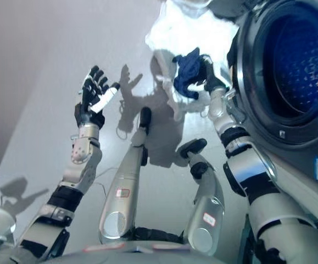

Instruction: Put the clothes in the basket into the washing machine.

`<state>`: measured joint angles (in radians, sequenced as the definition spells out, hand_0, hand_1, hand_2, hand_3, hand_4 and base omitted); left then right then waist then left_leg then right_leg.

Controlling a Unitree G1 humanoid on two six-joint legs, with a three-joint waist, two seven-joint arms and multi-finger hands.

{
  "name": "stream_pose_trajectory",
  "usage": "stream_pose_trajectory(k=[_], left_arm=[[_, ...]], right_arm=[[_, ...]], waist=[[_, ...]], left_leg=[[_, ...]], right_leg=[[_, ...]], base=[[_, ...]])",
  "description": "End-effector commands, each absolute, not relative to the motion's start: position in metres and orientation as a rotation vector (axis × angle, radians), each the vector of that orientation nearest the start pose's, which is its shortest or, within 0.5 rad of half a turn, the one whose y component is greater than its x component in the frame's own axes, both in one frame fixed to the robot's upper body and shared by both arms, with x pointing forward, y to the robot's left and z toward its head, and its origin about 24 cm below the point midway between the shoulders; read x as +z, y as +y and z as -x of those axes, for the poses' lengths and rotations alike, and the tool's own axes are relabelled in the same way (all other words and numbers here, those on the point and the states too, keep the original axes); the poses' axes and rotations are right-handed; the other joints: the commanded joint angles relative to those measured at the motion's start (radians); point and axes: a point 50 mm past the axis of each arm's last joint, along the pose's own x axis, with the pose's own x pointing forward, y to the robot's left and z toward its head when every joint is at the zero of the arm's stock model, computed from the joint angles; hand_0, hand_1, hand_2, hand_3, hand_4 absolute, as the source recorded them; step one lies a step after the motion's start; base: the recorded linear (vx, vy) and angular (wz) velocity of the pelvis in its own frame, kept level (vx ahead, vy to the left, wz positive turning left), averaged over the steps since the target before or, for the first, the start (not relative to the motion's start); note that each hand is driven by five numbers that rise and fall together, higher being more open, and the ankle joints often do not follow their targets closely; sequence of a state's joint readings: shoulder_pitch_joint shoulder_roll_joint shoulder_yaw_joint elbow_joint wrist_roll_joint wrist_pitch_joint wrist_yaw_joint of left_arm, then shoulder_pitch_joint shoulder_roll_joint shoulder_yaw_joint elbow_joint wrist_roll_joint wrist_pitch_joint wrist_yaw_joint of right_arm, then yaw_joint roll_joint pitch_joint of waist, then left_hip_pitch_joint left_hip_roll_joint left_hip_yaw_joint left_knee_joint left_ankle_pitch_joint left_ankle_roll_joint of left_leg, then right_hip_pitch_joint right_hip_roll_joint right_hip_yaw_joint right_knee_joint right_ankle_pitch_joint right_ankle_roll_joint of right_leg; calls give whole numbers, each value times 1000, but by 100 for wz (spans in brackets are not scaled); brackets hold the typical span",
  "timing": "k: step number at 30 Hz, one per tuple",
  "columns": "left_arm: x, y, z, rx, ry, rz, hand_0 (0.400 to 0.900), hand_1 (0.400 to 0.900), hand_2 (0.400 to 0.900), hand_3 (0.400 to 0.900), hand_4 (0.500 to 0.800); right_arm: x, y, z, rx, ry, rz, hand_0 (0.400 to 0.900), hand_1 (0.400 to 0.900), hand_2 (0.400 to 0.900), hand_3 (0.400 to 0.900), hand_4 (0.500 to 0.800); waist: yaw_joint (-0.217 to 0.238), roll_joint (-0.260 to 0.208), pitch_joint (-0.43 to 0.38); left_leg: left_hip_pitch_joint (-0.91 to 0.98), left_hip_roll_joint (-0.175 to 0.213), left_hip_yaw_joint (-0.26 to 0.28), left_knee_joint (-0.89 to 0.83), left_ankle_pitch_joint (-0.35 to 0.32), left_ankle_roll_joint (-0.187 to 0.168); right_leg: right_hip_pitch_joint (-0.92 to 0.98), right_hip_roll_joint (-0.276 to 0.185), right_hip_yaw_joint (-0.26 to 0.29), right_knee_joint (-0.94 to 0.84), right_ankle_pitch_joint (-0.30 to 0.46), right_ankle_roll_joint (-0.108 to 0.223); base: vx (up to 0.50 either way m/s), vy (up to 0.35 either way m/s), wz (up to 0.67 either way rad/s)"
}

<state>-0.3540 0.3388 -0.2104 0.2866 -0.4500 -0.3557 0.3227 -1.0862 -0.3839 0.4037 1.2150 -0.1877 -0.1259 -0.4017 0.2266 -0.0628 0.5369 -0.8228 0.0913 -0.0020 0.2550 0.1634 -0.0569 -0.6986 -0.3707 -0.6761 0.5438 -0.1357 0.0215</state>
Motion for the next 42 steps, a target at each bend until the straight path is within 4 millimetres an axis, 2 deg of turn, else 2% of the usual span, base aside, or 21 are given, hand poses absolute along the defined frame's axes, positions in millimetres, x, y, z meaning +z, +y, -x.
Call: stream_pose_trajectory(k=[1, 4, 6, 9, 13, 18, 21, 26, 27, 28, 29, 33, 38, 42], left_arm=[[153, 152, -303, 49, -615, 143, 900, 900, 900, 900, 800], [167, 146, -302, 30, -674, 146, 900, 900, 900, 900, 800], [174, 140, -301, 6, -695, 163, 900, 900, 900, 900, 800], [179, 140, -302, 8, -707, 188, 900, 900, 900, 900, 800], [177, 145, -304, 35, -689, 204, 900, 900, 900, 900, 800], [178, 148, -301, 38, -695, 225, 900, 900, 900, 900, 800], [177, 149, -302, 43, -691, 229, 900, 900, 900, 900, 800], [181, 150, -300, 34, -706, 236, 900, 900, 900, 900, 800], [182, 150, -299, 32, -711, 237, 900, 900, 900, 900, 800], [181, 151, -299, 32, -710, 238, 900, 900, 900, 900, 800], [180, 152, -298, 33, -706, 236, 900, 900, 900, 900, 800], [179, 153, -297, 26, -703, 235, 900, 900, 900, 900, 800], [179, 157, -297, 36, -704, 232, 900, 900, 900, 900, 800], [177, 162, -296, 58, -692, 230, 900, 900, 900, 900, 800]], right_arm=[[202, -222, -409, -494, -327, 943, 900, 900, 900, 900, 800], [220, -234, -408, -574, -372, 994, 900, 900, 900, 900, 800], [226, -239, -408, -580, -354, 926, 900, 900, 900, 900, 800], [226, -236, -410, -533, -338, 839, 900, 900, 900, 900, 800], [228, -228, -413, -511, -341, 814, 900, 900, 900, 900, 800], [242, -225, -414, -511, -364, 796, 900, 900, 900, 900, 800], [238, -217, -417, -478, -350, 854, 900, 900, 900, 900, 800], [213, -219, -418, -448, -231, 990, 900, 900, 900, 900, 800], [213, -222, -418, -455, -213, 1002, 645, 645, 645, 645, 647], [211, -225, -418, -463, -196, 1005, 486, 486, 486, 486, 552], [210, -227, -417, -470, -180, 1009, 400, 400, 400, 400, 500], [198, -233, -415, -466, -130, 1046, 400, 400, 400, 400, 500], [189, -229, -415, -419, -115, 1079, 400, 400, 400, 400, 500], [192, -228, -416, -431, -127, 1103, 400, 400, 400, 400, 500]], waist=[[22, 43, -17], [24, 59, -17], [29, 69, -17], [27, 70, -17], [30, 76, -17], [47, 97, -18], [48, 98, -18], [55, 110, -22], [55, 113, -24], [55, 116, -26], [56, 119, -27], [56, 124, -36], [50, 124, -40], [43, 119, -46]], left_leg=[[-41, 20, 15, 177, -225, -23], [-140, 3, -2, 252, -248, -15], [-203, -9, -12, 312, -270, -7], [-283, -21, -18, 395, -293, 0], [-369, -38, -23, 490, -316, 9], [-443, -53, -21, 554, -327, 18], [-468, -61, -23, 582, -326, 20], [-500, -74, -30, 619, -332, 27], [-508, -74, -29, 623, -332, 29], [-516, -78, -31, 630, -332, 30], [-520, -78, -32, 633, -332, 32], [-544, -82, -34, 665, -336, 38], [-571, -87, -34, 694, -337, 46], [-582, -88, -35, 701, -336, 48]], right_leg=[[-114, -63, 7, -27, 129, 216], [-208, -85, 18, 51, 101, 213], [-269, -103, 28, 116, 78, 209], [-349, -128, 55, 199, 48, 195], [-437, -164, 86, 293, 14, 172], [-522, -202, 118, 370, -10, 156], [-559, -212, 141, 407, -21, 146], [-601, -239, 163, 449, -29, 136], [-611, -244, 168, 458, -31, 135], [-620, -248, 175, 467, -32, 134], [-627, -252, 180, 473, -33, 133], [-656, -264, 201, 499, -37, 127], [-689, -274, 225, 529, -39, 121], [-702, -277, 234, 540, -39, 118]], base=[[-29, 21, 14], [-19, 20, 17], [-14, 20, 15], [-13, 24, 2], [-29, -14, 9], [-38, 5, 8], [-28, 2, 5], [-26, -15, 11], [-37, -2, 12], [-43, -2, 12], [-44, 0, 9], [-38, 16, 2], [-35, 12, 1], [-17, 6, 1]])
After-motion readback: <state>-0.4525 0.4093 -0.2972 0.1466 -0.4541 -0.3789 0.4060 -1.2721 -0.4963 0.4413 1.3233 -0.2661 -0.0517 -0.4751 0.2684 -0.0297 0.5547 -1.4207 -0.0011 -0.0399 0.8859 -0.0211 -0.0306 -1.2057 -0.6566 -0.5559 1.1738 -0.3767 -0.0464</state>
